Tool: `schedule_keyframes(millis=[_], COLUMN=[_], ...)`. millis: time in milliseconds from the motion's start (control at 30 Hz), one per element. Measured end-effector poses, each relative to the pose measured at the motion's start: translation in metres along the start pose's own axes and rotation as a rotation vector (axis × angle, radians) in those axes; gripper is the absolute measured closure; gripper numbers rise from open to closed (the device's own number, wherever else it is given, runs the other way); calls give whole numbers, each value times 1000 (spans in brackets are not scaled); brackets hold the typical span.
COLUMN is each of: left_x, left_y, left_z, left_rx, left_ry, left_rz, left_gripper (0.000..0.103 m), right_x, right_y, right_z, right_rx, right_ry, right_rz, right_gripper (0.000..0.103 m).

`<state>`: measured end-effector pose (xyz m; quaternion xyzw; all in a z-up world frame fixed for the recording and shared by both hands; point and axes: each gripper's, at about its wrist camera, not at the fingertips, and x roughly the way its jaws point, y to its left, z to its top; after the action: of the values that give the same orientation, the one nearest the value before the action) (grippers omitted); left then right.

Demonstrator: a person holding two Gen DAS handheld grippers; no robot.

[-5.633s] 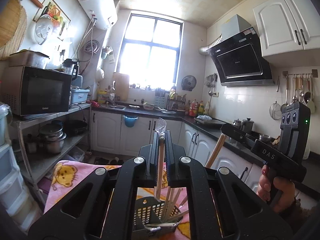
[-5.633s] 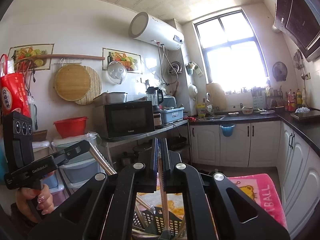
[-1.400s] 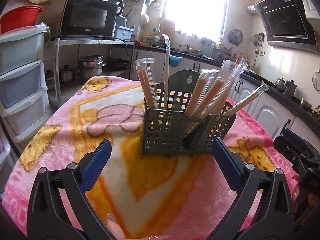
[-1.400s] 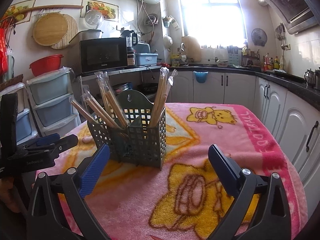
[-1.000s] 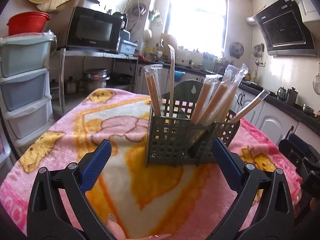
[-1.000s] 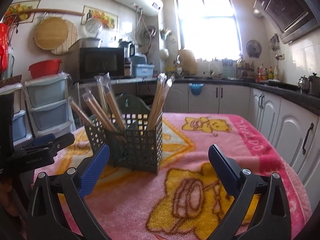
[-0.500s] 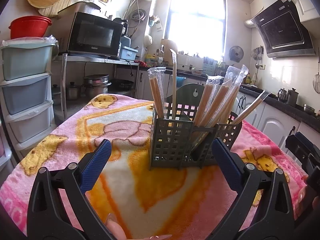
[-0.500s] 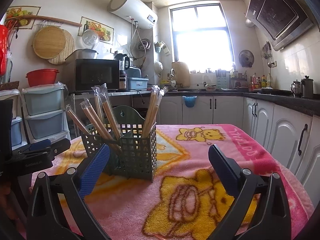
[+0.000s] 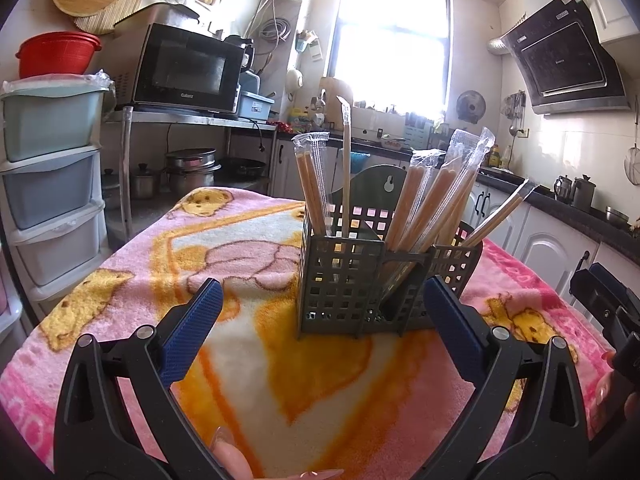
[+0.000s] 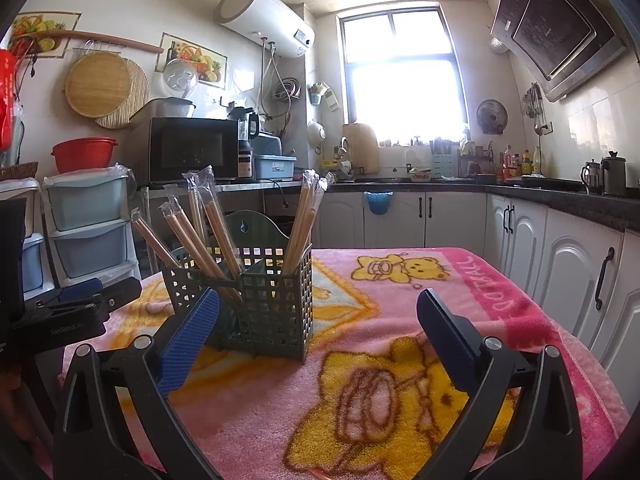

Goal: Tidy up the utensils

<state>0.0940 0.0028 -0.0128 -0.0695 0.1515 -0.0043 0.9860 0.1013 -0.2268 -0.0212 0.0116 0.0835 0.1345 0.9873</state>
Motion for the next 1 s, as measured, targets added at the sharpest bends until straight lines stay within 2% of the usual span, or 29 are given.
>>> schedule_keyframes(millis=[1000], left_x=[0], left_y=[1], left_z=[0], left_rx=[4], left_ry=[-1], left_rz=[-8], left_gripper=[10], right_x=[0], right_y=[1], right_z=[-2], right_rx=[1], right_ry=[-2], right_rz=[-4], right_gripper=[7])
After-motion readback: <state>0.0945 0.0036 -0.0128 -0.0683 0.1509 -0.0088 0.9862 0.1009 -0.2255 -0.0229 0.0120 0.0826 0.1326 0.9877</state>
